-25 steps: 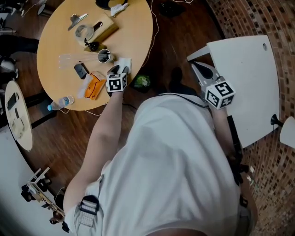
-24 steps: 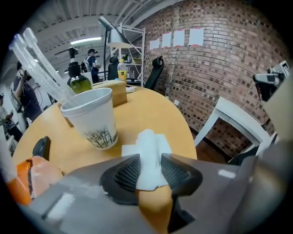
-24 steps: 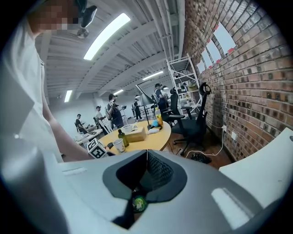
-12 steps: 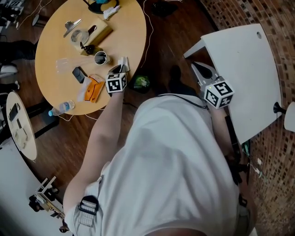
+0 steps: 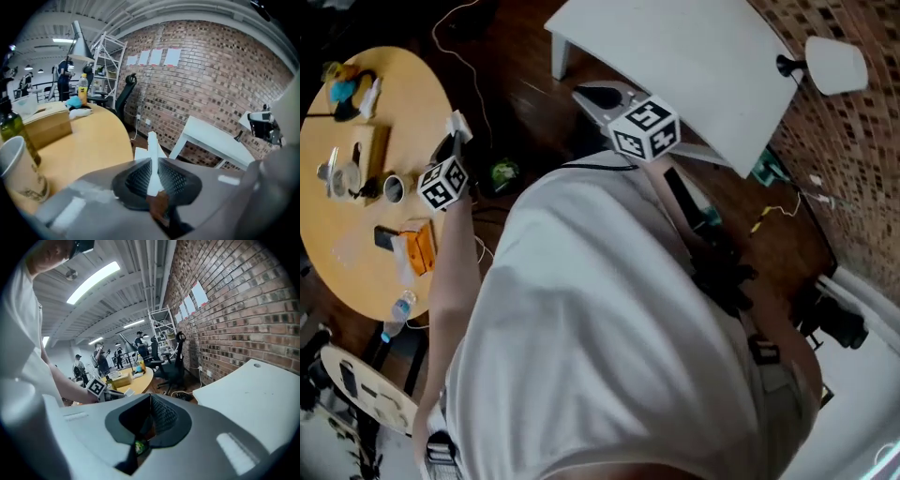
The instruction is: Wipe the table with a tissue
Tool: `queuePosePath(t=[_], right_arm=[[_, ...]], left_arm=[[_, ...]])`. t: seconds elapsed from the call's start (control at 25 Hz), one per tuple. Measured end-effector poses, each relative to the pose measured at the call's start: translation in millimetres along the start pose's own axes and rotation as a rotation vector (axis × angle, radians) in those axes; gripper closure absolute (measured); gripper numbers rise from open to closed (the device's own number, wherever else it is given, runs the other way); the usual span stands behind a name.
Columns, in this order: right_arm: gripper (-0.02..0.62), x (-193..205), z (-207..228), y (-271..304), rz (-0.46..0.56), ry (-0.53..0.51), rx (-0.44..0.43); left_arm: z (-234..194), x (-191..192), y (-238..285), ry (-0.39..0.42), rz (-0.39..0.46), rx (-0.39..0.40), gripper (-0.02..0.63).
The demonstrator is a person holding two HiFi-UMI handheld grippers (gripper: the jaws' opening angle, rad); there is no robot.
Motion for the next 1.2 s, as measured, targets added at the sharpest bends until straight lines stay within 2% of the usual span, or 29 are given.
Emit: queuePosePath(t=[0.12, 0.28, 0.36, 0.64, 0.88, 1.2], right_arm=[[0.586, -5.3, 9.3, -13.7, 0.014, 0.045, -0.010], [0.586, -7.1, 44.8, -55.5, 0.085, 0.188, 0.017], [0.586, -9.0, 63.1, -67.7, 0.125, 0.225, 0.033], [0.586, -5.0, 107.3, -98.6, 0.166, 0.213, 0.101], [0.586, 20.0, 163.9, -143.4, 0.181, 0.254, 0.164], [0.586, 52.7, 233.2, -178.6, 0.200, 0.342, 0.214]], left_arm=[[15.7, -4.9, 8.1, -0.037, 0.010, 0.043, 0.561], [74.8, -26.6, 30.1, -0.002, -0.007, 0.143, 0.560], [98.0, -35.8, 40.6, 0.018, -0.013, 0.183, 0.560], [195.4, -64.8, 72.6, 0.128, -0.001, 0.420, 0.561], [297.7, -95.4, 110.1, 0.221, -0.021, 0.563, 0.561], [381.5, -110.7, 157.7, 0.314, -0.108, 0.648, 0.563]])
Point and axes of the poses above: the fingertips, and each gripper's own axes: y forward along the fingers, z to its right, x out of its underside, the point moved 2 cm from there along -y, backward along the fingers, and after that the axes turned 9 degrees about -z, right-handed, at the moved point
